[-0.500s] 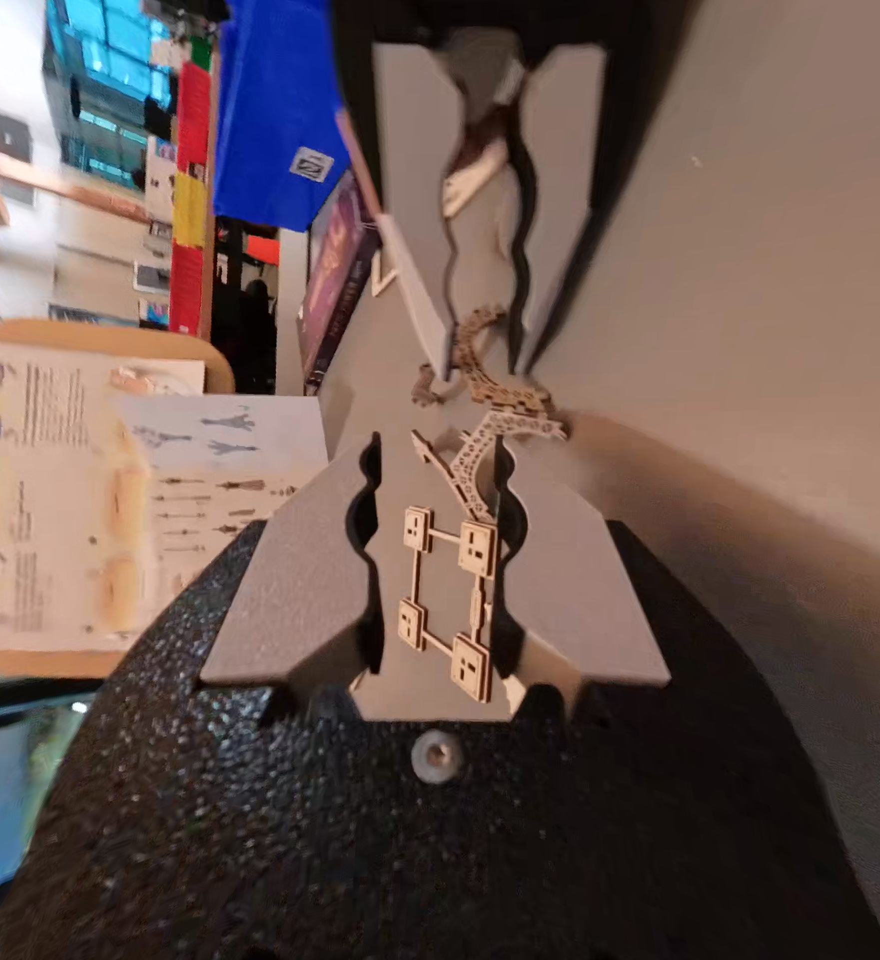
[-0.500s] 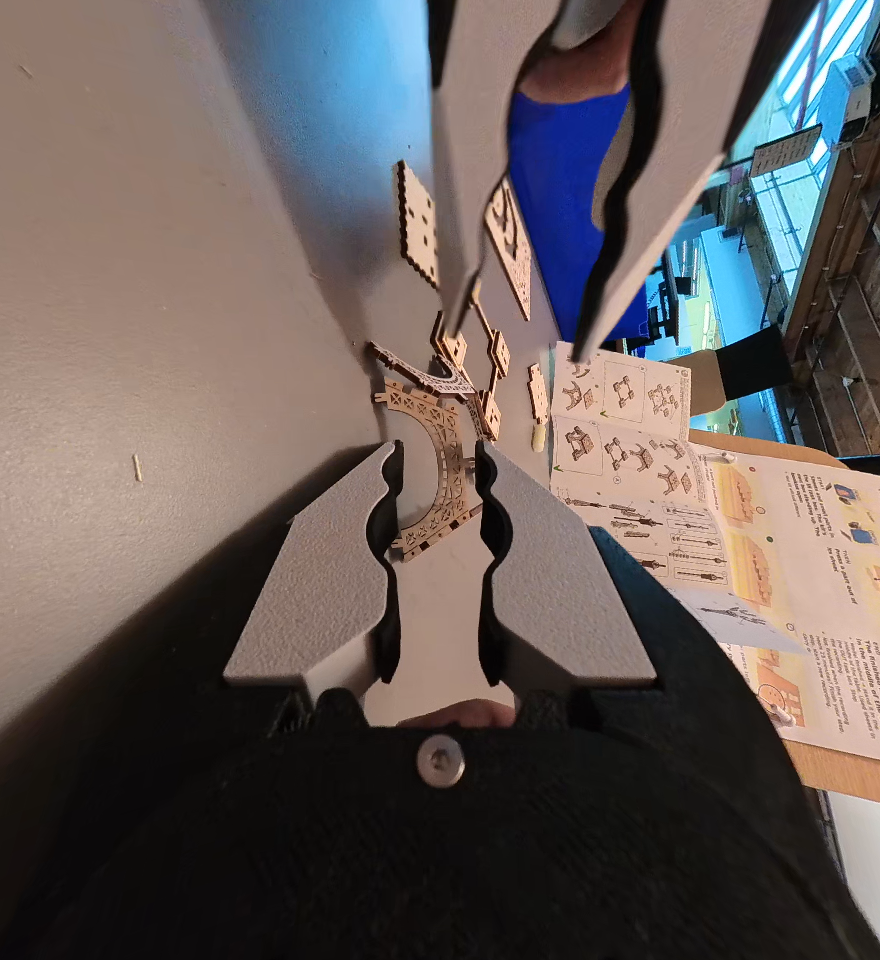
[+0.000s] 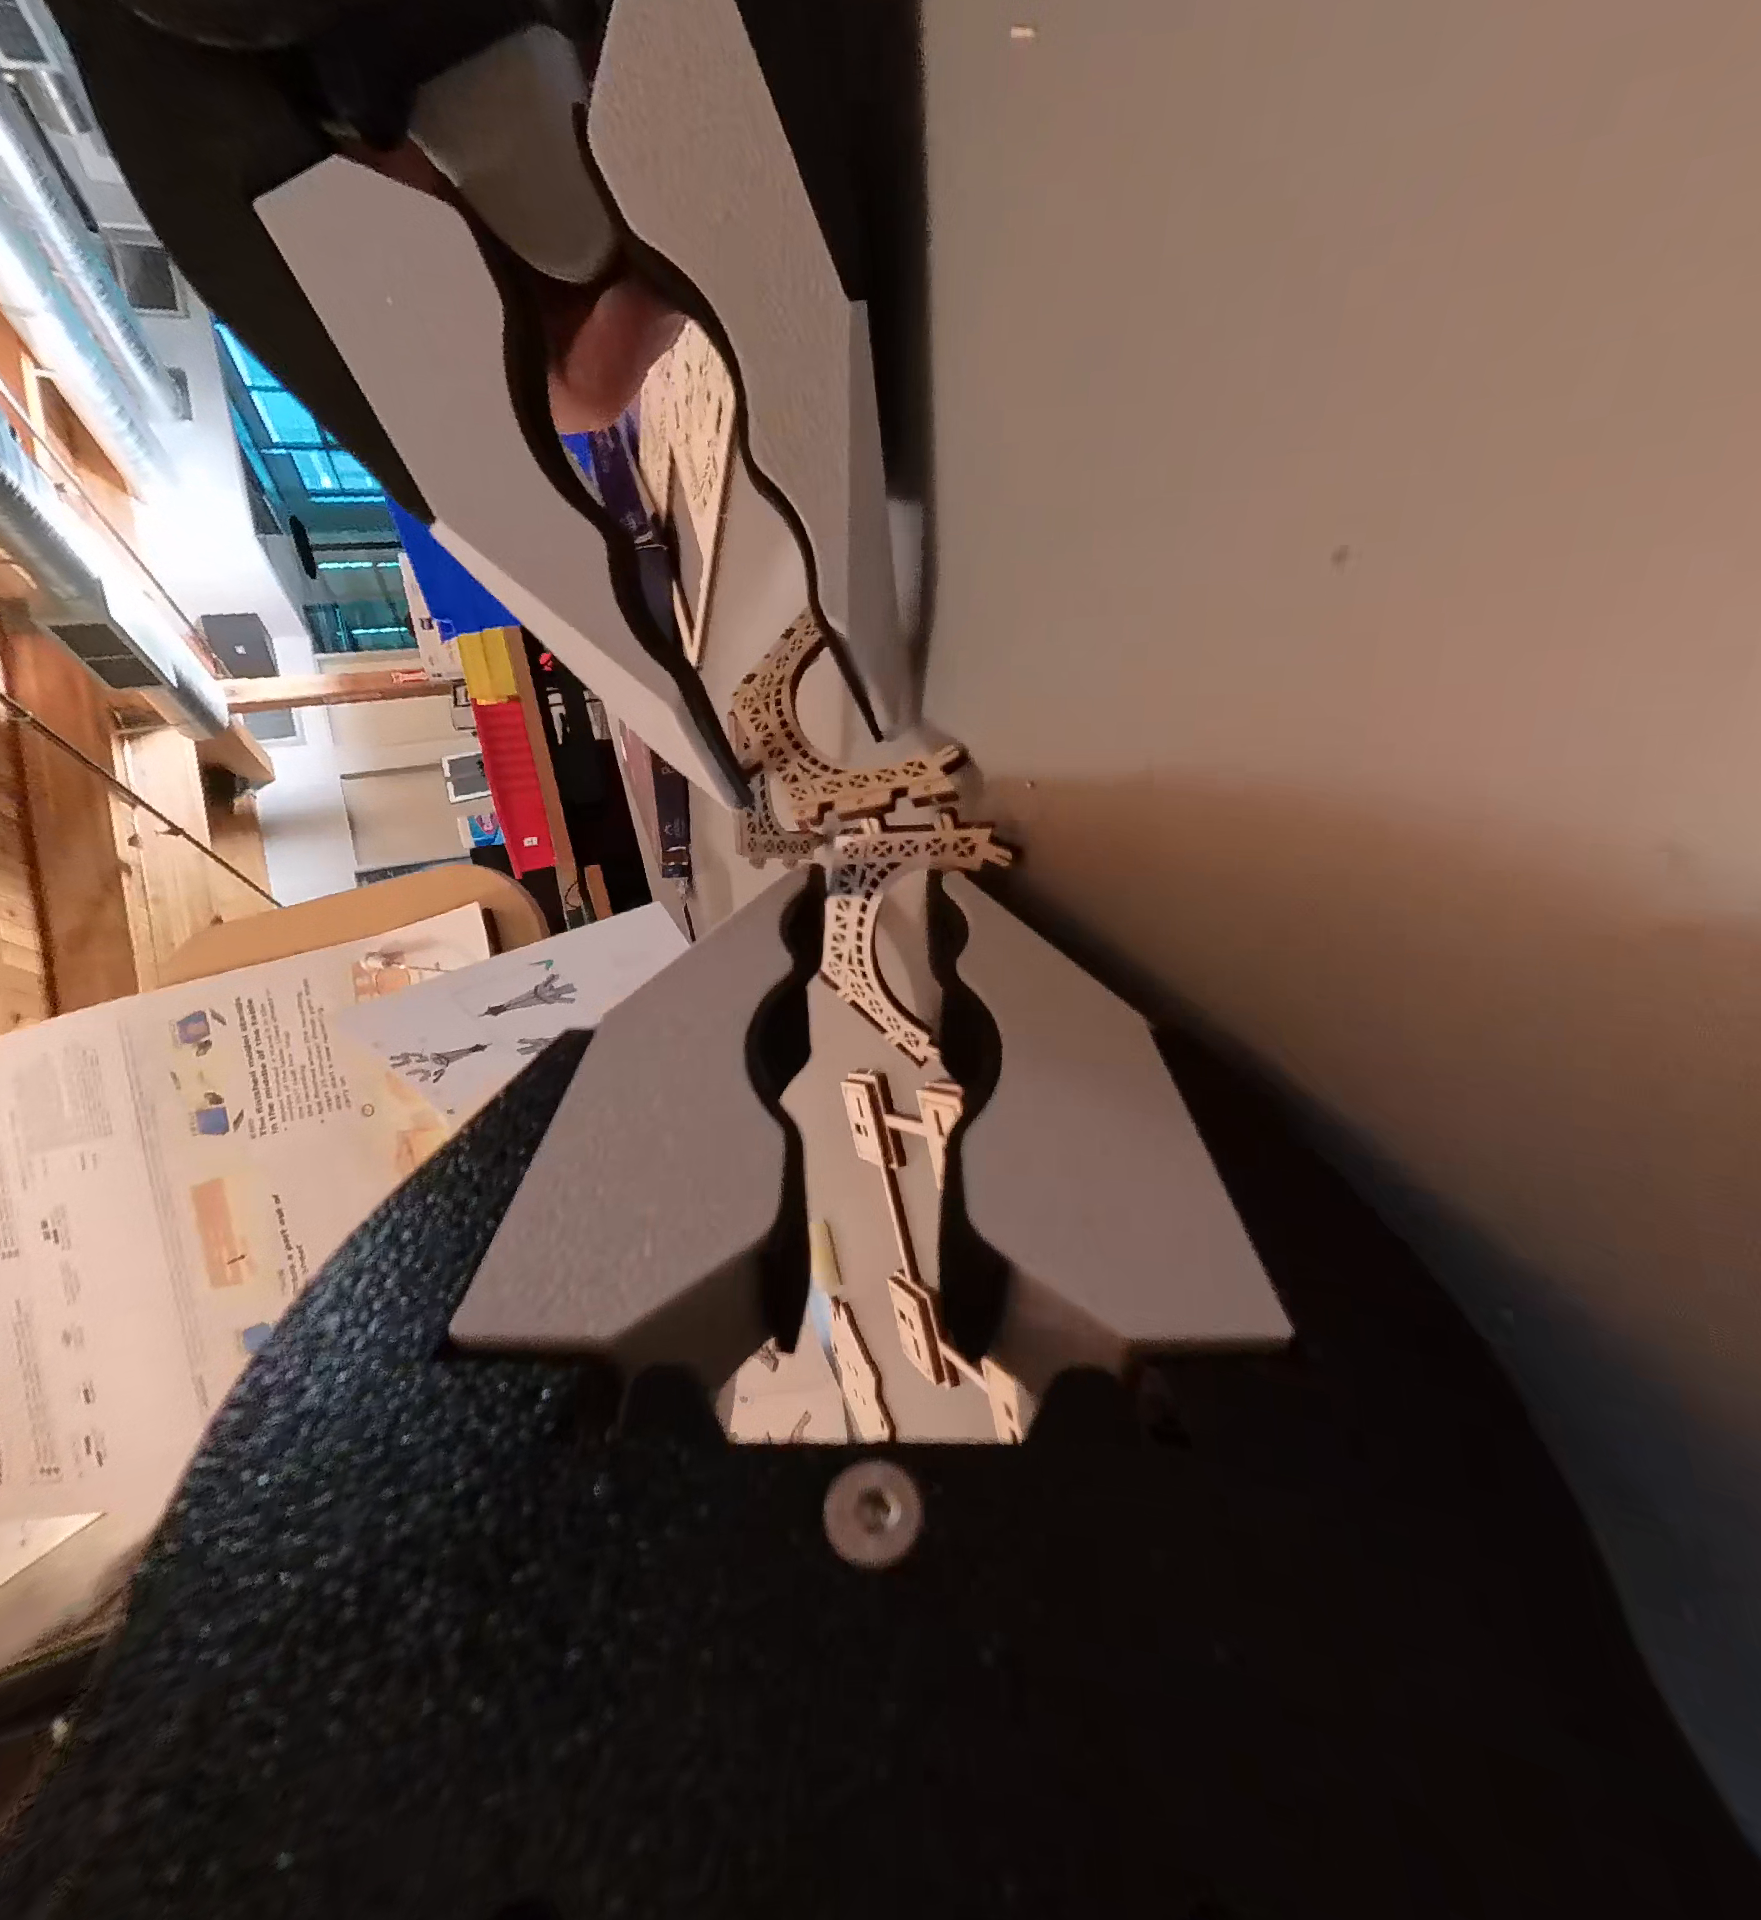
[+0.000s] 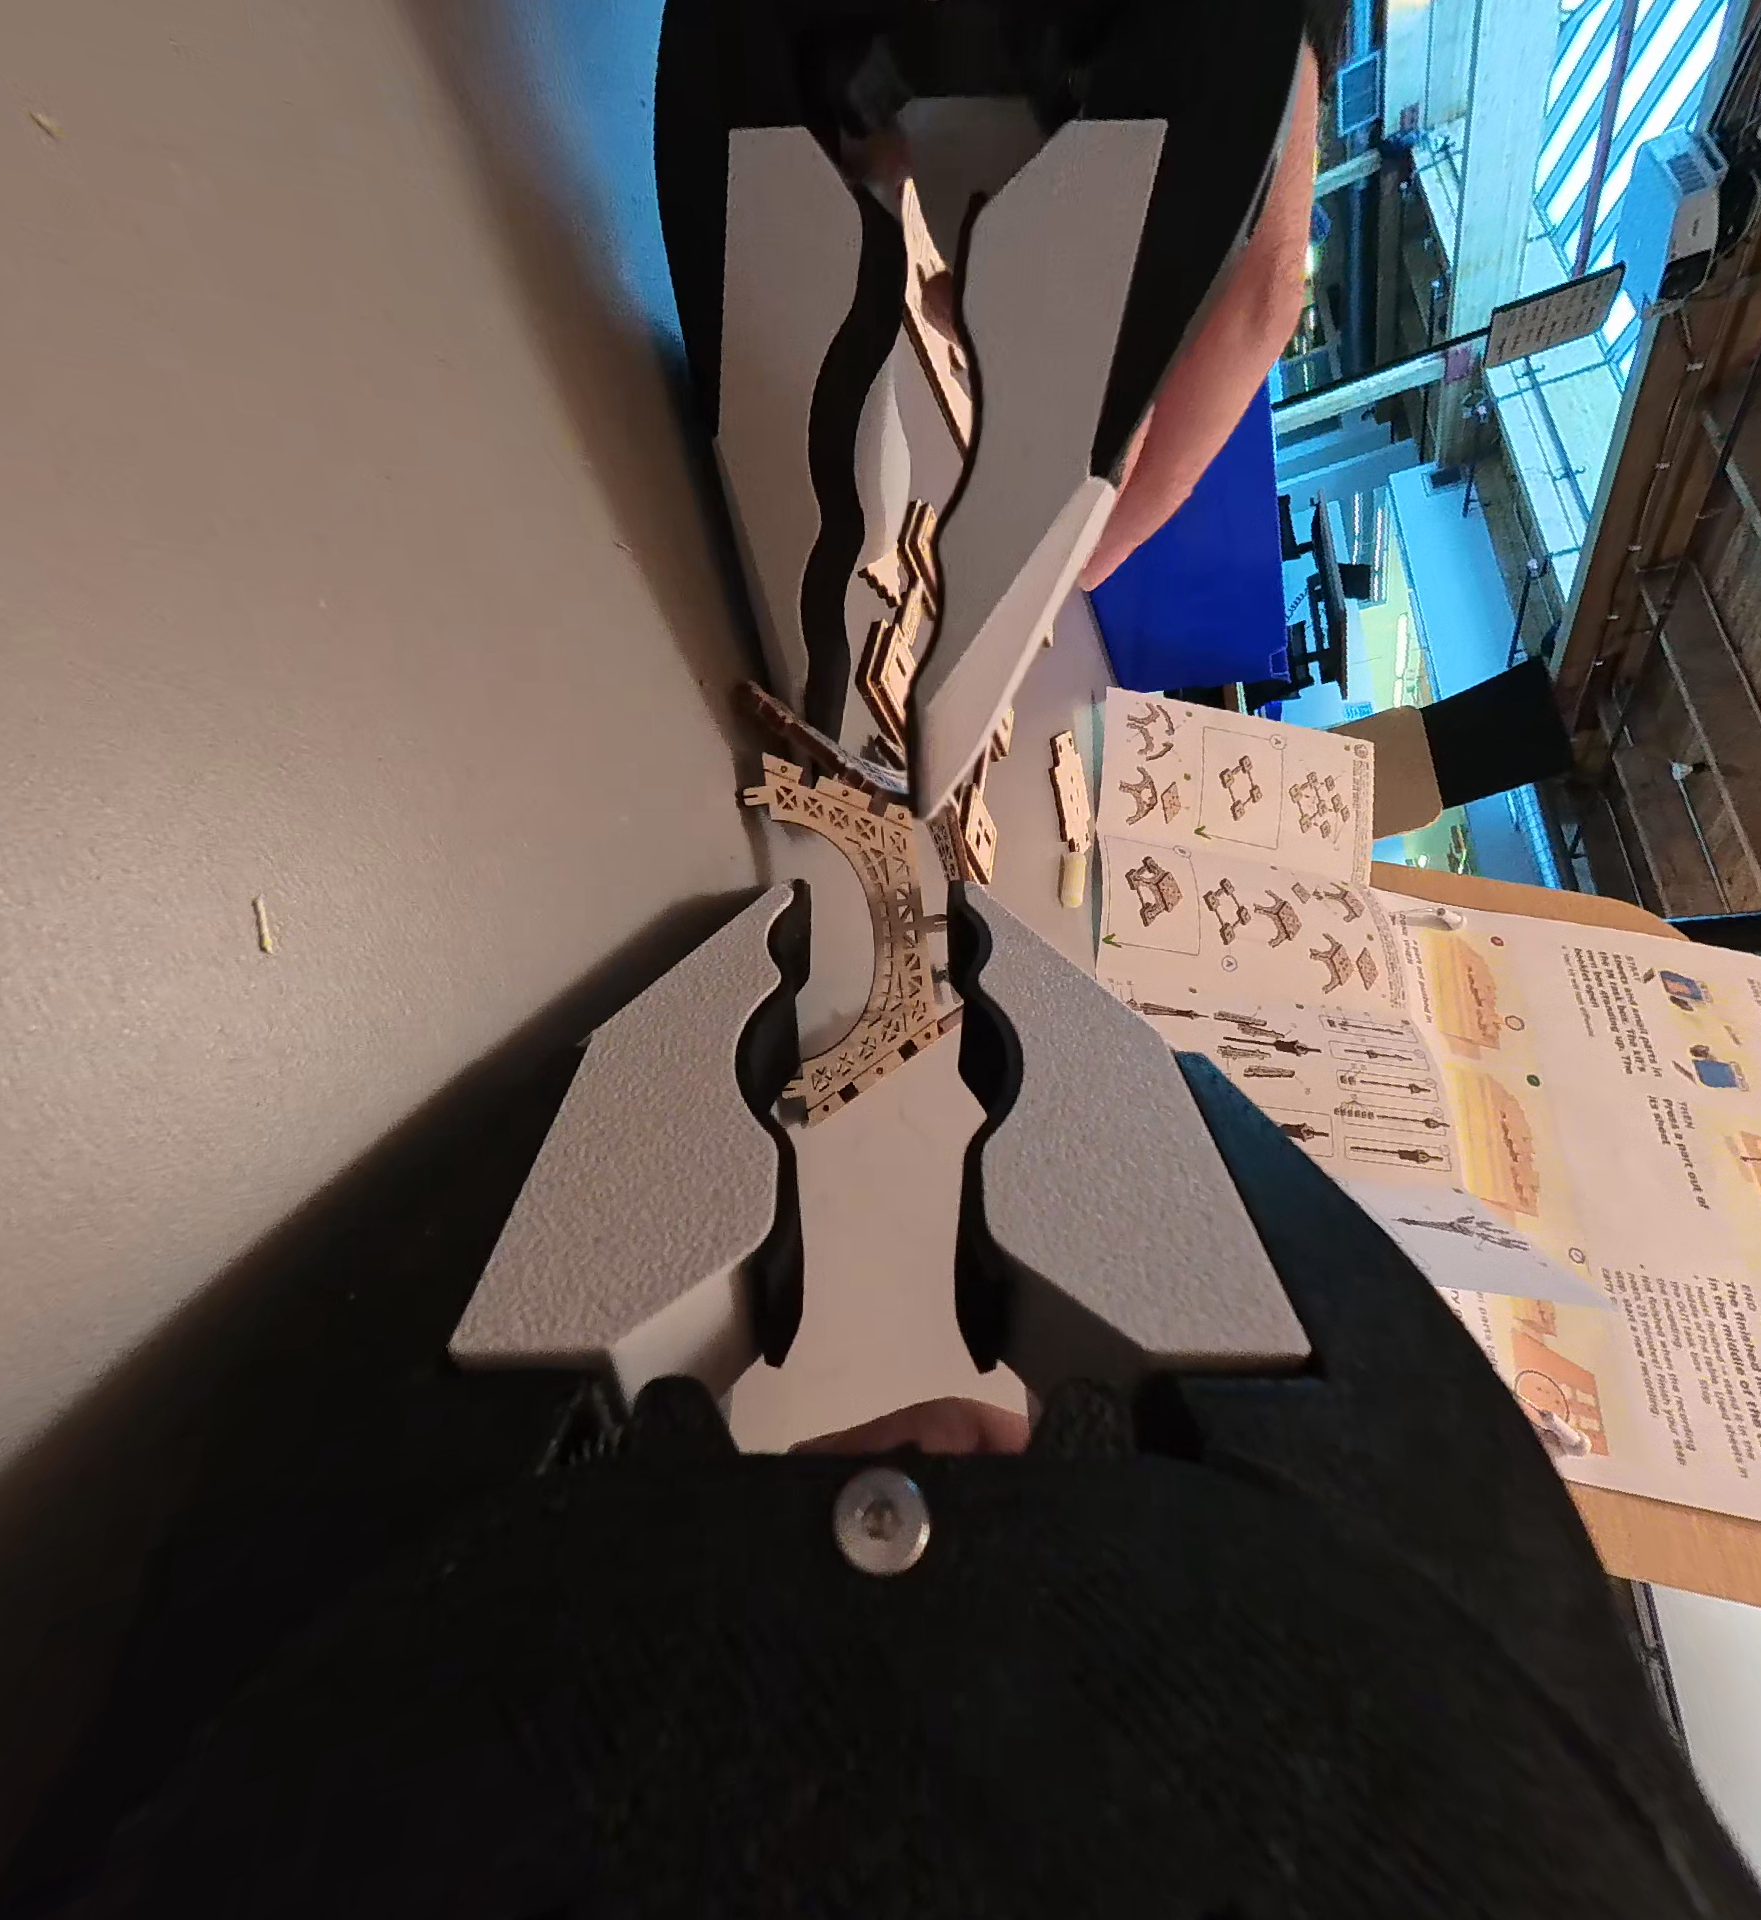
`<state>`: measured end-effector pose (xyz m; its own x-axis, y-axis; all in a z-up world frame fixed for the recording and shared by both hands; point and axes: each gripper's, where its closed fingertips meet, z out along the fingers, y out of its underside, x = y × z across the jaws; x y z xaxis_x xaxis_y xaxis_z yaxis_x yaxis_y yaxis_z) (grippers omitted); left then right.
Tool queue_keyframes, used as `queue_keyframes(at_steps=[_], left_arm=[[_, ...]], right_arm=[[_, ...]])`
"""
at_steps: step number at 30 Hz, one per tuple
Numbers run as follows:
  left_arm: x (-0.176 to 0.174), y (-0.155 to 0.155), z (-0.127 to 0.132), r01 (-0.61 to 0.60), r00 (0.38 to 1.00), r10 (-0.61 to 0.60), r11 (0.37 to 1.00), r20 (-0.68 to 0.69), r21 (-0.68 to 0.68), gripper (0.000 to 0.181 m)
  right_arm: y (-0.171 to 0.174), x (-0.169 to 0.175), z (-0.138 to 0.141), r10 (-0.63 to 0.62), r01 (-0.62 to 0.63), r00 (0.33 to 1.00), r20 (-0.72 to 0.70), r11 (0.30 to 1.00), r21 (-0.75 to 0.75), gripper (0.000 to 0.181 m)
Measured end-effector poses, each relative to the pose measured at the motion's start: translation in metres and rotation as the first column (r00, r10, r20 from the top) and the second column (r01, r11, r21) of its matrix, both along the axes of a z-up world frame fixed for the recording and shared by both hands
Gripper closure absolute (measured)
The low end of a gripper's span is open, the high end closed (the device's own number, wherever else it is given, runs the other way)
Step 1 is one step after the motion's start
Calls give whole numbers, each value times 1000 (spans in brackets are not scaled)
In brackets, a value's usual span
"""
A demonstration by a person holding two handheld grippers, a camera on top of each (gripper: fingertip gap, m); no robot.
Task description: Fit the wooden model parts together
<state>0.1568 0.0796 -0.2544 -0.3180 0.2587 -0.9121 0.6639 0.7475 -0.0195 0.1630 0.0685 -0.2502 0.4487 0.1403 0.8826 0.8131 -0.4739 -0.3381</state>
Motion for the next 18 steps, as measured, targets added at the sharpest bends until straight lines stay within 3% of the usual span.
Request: queue_keyframes(at_steps=[9, 18], left_arm=[[-6, -2, 6, 64, 997, -63, 998, -39, 14, 155], [-4, -5, 6, 71, 997, -71, 997, -11, 12, 160]], right_arm=[[2, -2, 3, 0, 0, 1000, 2, 1000, 4, 157], [1, -3, 6, -1, 1, 1000, 5, 1000, 11, 157]])
